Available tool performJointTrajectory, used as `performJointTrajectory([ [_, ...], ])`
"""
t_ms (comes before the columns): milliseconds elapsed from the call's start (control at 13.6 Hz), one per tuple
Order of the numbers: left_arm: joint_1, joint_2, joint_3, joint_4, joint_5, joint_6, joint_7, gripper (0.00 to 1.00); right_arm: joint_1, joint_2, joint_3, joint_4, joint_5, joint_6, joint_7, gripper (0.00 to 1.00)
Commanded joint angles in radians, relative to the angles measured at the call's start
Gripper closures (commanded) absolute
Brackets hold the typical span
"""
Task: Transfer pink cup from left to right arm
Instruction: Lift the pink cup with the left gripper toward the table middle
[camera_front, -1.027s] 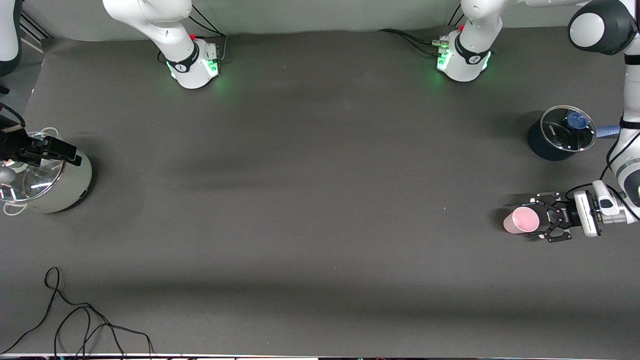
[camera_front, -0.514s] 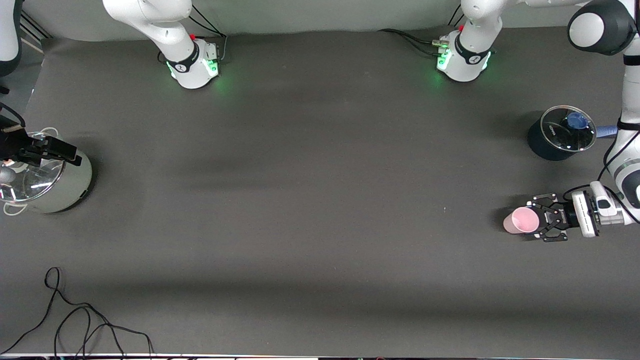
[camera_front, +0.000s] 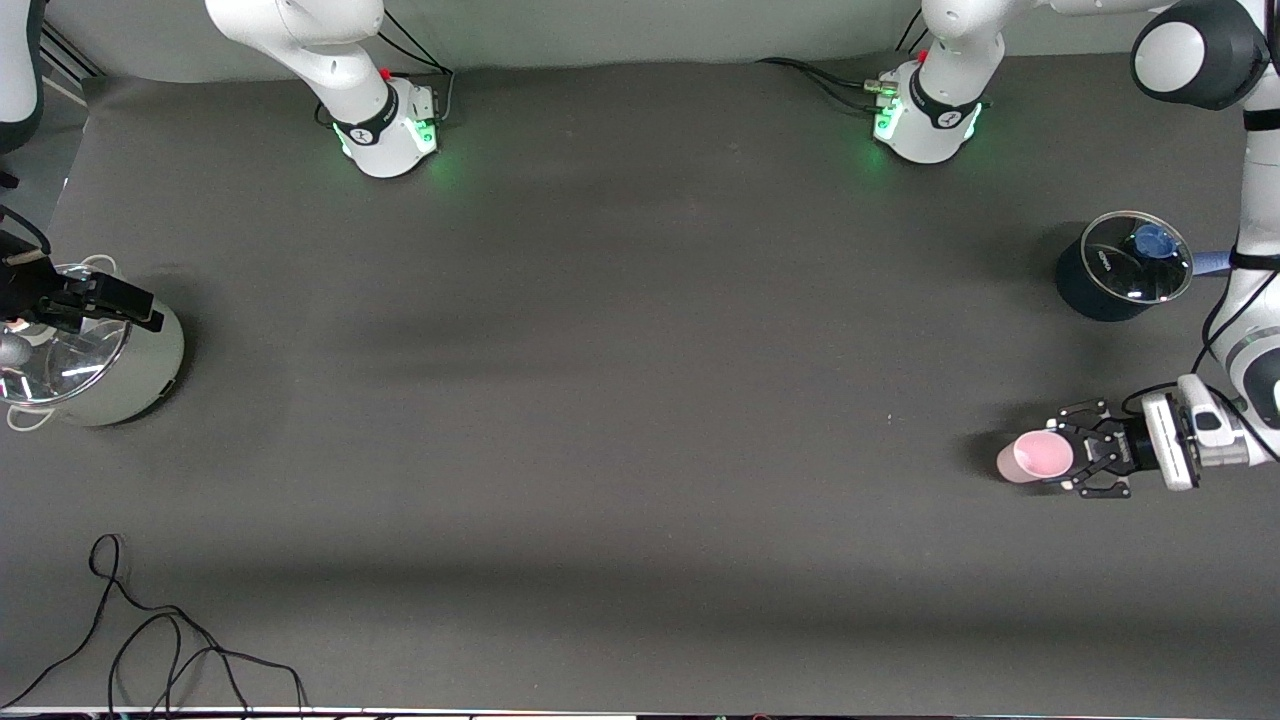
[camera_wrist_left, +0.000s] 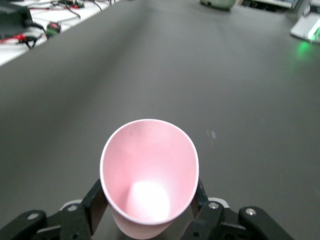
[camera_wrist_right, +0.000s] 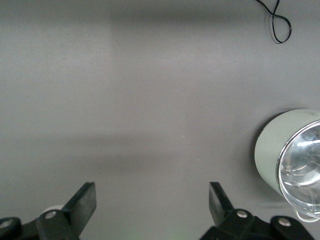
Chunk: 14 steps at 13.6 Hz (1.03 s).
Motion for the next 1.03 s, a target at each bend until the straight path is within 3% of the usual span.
performJointTrajectory([
  [0, -0.055, 0.004, -0.061, 0.061, -0.015, 0.046, -0.171, 1.00, 0.007, -0.010, -0.003, -0.002, -0.014, 0.004, -0.003, 0.00],
  [514, -0.201, 0.005, -0.292, 0.082, -0.037, 0.439, -0.515, 1.00, 0.007, -0.010, -0.003, -0.003, -0.014, 0.004, -0.003, 0.00],
  [954, -0.438, -0.003, -0.391, 0.116, -0.034, 0.873, -0.831, 1.00, 0.007, -0.009, -0.003, -0.002, -0.014, 0.004, -0.003, 0.00],
])
